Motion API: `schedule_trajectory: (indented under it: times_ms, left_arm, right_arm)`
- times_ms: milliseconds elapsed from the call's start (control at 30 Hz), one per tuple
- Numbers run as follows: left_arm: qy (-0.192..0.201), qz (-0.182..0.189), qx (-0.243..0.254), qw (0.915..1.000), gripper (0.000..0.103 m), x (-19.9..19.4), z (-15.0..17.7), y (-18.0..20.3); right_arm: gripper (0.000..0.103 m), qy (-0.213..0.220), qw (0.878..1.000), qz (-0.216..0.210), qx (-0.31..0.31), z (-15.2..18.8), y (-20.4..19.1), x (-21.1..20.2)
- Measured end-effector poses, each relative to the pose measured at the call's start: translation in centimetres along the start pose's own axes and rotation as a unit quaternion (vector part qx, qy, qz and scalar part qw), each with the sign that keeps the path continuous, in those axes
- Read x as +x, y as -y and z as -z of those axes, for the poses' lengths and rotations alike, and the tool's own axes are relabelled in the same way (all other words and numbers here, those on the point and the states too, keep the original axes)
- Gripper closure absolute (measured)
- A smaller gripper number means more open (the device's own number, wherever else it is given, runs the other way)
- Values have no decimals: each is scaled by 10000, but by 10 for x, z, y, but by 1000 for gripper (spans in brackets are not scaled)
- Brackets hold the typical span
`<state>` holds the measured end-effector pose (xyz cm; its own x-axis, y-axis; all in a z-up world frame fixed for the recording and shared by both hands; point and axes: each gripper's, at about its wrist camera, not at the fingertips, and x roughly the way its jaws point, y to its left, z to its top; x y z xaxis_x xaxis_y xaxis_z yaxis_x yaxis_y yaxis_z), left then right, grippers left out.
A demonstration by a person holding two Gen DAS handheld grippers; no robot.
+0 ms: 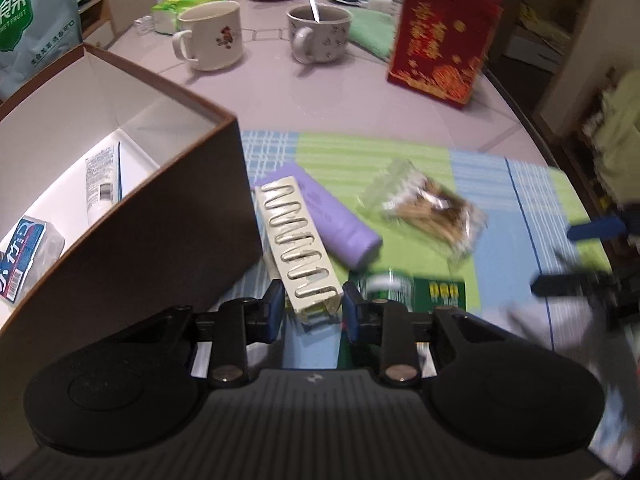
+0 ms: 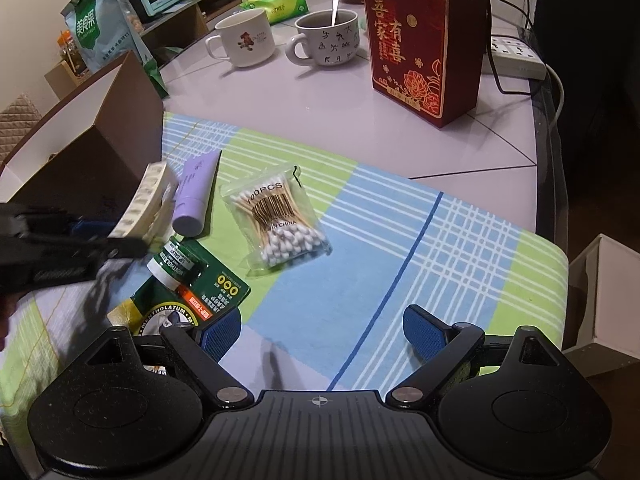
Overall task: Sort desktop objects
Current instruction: 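Grasp the white comb with the left tool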
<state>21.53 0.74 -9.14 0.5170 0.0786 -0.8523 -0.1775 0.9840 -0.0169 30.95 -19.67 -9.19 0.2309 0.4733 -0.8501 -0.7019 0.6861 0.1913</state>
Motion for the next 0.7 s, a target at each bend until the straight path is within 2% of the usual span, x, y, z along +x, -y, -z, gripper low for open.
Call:
schedule_trajectory:
  times_ms: [133, 233, 333, 467, 533, 600, 700]
  left_arm:
    - [-256, 25, 387, 9989, 78, -17, 20, -6]
    - [-425, 85, 533, 9976, 75, -27, 30, -9]
    - [-345, 52, 488, 9982, 66, -27, 27, -9]
    - [-335, 12, 337, 9989, 65, -14, 13, -10]
    - [-390, -8, 344, 9986, 67, -5, 8, -11]
    - [-433, 2, 378, 9983, 78, -2, 7, -12]
    - [-485, 42, 454, 9978, 79, -3, 12, -16]
  right_arm:
    - [12, -23, 10000, -2, 40, 4, 2, 0]
    - [12, -39, 10000, 28, 40, 4, 4, 0]
    - [12, -17, 10000, 56, 35, 2, 4, 0]
    - [12, 58, 10000, 35, -26, -3, 0, -3]
    - [12, 80, 9999, 24, -83, -5, -2, -3]
    - [12, 87, 9999, 18, -134, -7, -4, -3]
    - [12, 127, 9995, -9, -274, -12, -9, 2]
